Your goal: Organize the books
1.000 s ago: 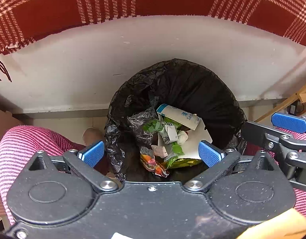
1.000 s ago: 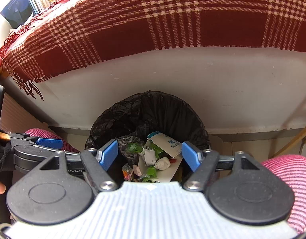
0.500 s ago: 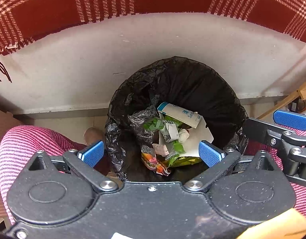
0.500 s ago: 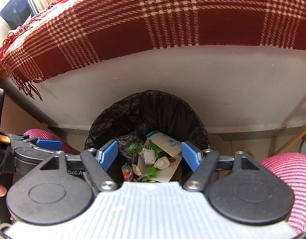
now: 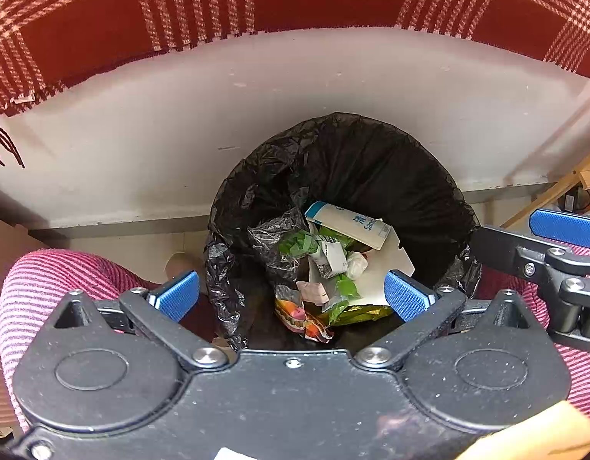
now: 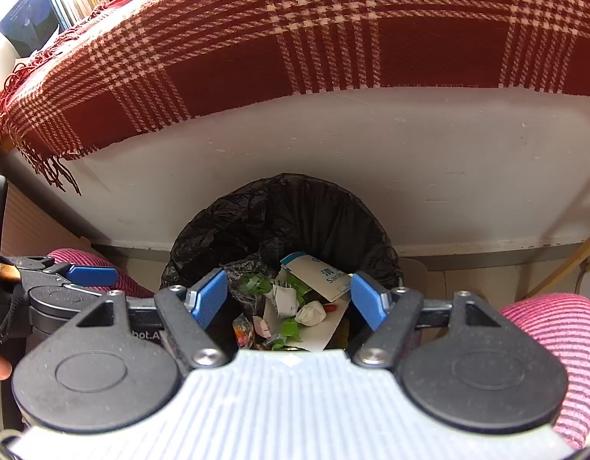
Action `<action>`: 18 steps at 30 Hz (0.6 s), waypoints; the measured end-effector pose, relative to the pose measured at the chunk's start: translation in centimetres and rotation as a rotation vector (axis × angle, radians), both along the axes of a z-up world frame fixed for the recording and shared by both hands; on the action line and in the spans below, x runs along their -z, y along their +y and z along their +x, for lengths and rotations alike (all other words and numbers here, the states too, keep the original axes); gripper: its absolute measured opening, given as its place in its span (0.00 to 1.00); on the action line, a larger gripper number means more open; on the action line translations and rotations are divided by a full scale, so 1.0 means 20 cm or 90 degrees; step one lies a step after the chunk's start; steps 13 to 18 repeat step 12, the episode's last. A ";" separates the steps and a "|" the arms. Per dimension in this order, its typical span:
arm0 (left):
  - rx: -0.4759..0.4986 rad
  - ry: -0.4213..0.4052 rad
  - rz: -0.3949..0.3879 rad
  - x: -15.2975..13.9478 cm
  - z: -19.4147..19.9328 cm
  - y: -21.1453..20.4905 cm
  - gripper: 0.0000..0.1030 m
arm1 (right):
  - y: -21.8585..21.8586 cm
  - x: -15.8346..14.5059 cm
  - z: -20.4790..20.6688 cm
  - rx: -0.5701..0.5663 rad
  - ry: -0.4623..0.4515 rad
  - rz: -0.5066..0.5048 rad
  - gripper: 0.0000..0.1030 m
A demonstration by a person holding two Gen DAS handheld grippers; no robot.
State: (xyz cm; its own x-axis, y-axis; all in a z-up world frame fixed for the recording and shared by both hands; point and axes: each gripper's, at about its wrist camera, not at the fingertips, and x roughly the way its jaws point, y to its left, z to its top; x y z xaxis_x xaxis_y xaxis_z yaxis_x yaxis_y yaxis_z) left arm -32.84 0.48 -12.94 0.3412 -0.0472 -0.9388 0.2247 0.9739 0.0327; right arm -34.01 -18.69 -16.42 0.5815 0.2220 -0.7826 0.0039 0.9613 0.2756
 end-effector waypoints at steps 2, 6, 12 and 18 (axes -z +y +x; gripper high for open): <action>0.003 -0.004 0.012 0.00 0.00 -0.01 1.00 | 0.00 0.00 0.00 0.002 0.000 -0.001 0.79; 0.016 -0.013 0.032 0.00 -0.01 -0.03 1.00 | 0.00 0.00 -0.01 0.006 0.001 0.000 0.79; 0.030 -0.030 0.036 -0.02 -0.02 -0.04 1.00 | 0.00 -0.01 -0.01 0.008 0.001 0.000 0.79; 0.030 -0.030 0.036 -0.02 -0.02 -0.04 1.00 | 0.00 -0.01 -0.01 0.008 0.001 0.000 0.79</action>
